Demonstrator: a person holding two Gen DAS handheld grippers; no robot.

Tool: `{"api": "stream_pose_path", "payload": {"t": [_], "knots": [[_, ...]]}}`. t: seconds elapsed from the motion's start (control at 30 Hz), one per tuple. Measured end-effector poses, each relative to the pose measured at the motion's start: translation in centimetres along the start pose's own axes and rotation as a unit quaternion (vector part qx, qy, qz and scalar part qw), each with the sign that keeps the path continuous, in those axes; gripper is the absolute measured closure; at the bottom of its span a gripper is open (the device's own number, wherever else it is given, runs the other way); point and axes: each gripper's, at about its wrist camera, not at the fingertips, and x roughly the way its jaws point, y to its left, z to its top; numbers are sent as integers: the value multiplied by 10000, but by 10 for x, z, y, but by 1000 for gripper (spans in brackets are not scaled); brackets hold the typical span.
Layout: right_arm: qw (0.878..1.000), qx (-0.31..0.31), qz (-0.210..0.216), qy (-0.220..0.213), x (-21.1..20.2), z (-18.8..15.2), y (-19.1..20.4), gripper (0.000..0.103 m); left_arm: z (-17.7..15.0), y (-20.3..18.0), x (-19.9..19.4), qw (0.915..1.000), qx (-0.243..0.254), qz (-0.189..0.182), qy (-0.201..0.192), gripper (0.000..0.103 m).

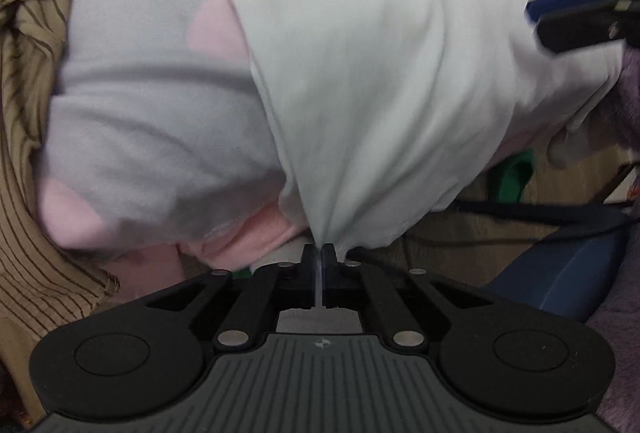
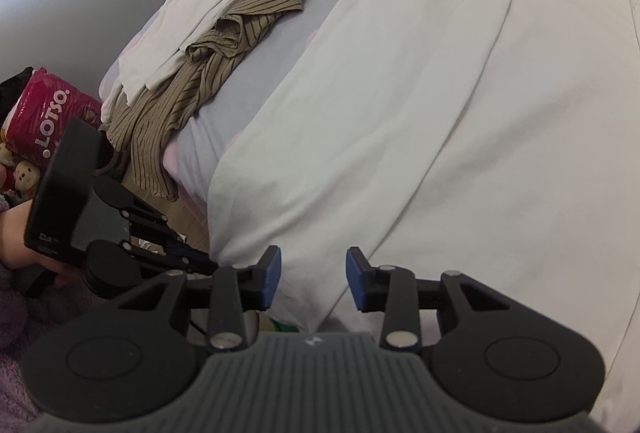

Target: Fold clothes

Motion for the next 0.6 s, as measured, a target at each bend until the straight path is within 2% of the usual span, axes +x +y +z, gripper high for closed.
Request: {"api": "stream_pose_path", "payload": {"t": [0.03,0.07,0.1,0.13,0.17,0.23,0.3,0.4,0.6], "knots": [[10000,8,-14,-1,0,0,-1,63,0,-2,-1,9999,38,143,-19,98],[10000,17,-27,-8,0,0,-1,63,-1,-3,-5,9997,44,194,-124,85],[10000,28,-41,-12,0,0,-2,63,-2,-5,-10,9994,70,173,-281,78],[10000,42,-52,-11,0,0,-3,63,-4,-6,-15,9988,113,130,-450,62],[10000,55,-60,-6,0,0,-3,63,-5,-7,-19,9979,156,87,-618,56],[10000,55,-68,13,1,0,-3,63,-5,-14,-23,9956,370,196,-838,55],[10000,21,-57,28,1,0,-2,63,-2,-19,-20,9943,497,320,-888,55],[10000,-11,-33,42,2,1,-1,63,0,-19,-14,9937,593,303,-903,58],[10000,-4,-36,47,1,2,0,62,-1,-28,-9,9905,901,230,-1011,89]]}}
